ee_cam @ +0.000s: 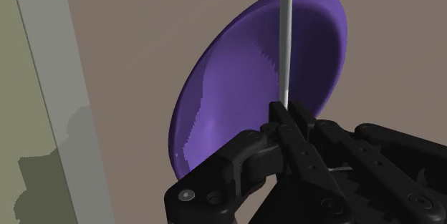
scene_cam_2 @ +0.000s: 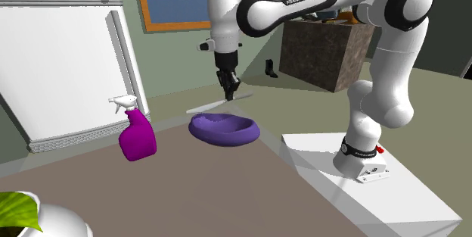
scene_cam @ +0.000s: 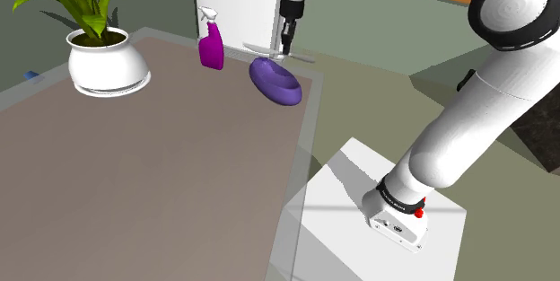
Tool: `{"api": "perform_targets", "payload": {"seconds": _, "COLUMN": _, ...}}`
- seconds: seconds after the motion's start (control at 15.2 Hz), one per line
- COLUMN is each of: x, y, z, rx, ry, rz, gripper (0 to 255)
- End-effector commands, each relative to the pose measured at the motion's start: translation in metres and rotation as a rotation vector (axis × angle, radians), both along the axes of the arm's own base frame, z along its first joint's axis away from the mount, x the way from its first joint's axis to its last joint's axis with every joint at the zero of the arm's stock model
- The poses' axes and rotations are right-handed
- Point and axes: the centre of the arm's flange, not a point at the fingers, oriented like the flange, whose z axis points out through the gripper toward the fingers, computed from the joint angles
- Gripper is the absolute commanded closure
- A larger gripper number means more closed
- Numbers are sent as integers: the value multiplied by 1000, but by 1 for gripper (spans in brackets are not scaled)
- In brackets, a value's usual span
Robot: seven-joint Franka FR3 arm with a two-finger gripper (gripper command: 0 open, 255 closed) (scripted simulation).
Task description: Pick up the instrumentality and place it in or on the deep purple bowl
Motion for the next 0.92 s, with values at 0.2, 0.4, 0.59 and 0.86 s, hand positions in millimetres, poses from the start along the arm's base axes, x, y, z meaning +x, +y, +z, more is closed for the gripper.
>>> {"api": "perform_targets", "payload": {"seconds": 0.2, "x": 1, "y": 0, "z": -26, "rx": 0, "ry": 0, "rz": 0, "gripper": 255}}
{"api": "perform_targets", "payload": {"seconds": 0.4, "x": 1, "y": 0, "z": -42, "rx": 0, "ry": 0, "rz": 0, "gripper": 255}}
{"api": "perform_targets", "payload": {"seconds": 0.59, "x": 1, "y": 0, "z": -58, "rx": 0, "ry": 0, "rz": 0, "gripper": 255}}
{"api": "perform_targets", "payload": {"seconds": 0.86, "x": 1, "y": 0, "z": -62, "rx": 0, "ry": 0, "rz": 0, "gripper": 255}}
